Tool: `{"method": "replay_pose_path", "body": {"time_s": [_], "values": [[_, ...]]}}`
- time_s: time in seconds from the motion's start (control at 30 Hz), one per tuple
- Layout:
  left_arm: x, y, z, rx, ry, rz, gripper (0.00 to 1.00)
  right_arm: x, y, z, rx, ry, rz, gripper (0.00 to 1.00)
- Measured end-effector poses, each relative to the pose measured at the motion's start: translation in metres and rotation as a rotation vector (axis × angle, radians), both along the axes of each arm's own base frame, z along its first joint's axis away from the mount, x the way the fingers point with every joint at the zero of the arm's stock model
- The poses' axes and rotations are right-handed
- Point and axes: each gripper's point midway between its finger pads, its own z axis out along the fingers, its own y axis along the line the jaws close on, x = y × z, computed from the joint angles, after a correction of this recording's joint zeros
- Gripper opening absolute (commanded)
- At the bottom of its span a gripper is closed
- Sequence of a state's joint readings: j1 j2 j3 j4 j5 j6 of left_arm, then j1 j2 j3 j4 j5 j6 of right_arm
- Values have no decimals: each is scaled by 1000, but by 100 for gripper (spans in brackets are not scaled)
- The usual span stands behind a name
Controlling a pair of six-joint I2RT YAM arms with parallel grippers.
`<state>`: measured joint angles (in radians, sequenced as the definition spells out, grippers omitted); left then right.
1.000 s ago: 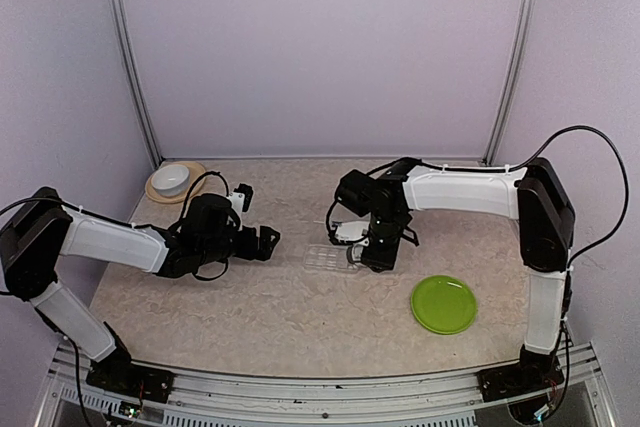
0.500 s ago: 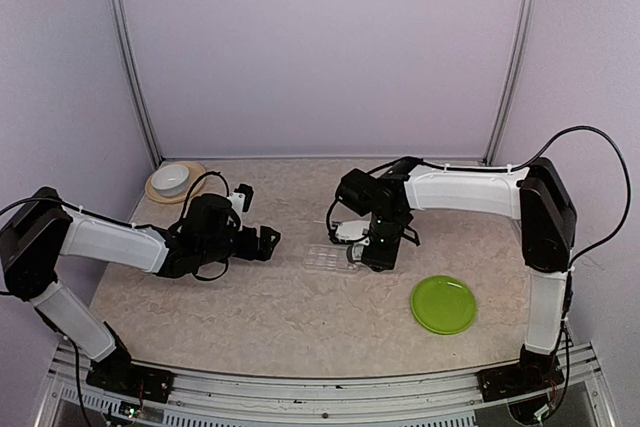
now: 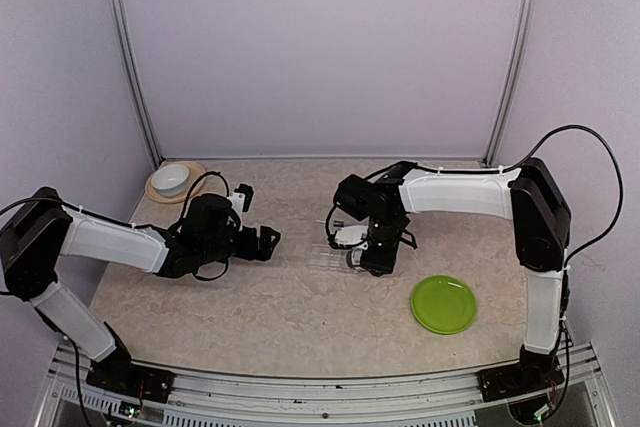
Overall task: Sort the pills into containers
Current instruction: Pour the pill into the compartment of the pill container.
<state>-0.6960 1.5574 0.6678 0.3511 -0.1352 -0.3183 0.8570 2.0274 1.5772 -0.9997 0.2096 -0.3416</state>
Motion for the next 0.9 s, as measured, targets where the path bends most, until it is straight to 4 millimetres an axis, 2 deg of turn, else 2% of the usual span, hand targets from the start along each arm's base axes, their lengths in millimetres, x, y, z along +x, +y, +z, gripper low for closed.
{"method": "replay_pose_path", "body": {"time_s": [0.9], "values": [[0, 0, 0, 0, 0, 0, 99, 5, 1, 6, 2, -26, -2, 0]]}}
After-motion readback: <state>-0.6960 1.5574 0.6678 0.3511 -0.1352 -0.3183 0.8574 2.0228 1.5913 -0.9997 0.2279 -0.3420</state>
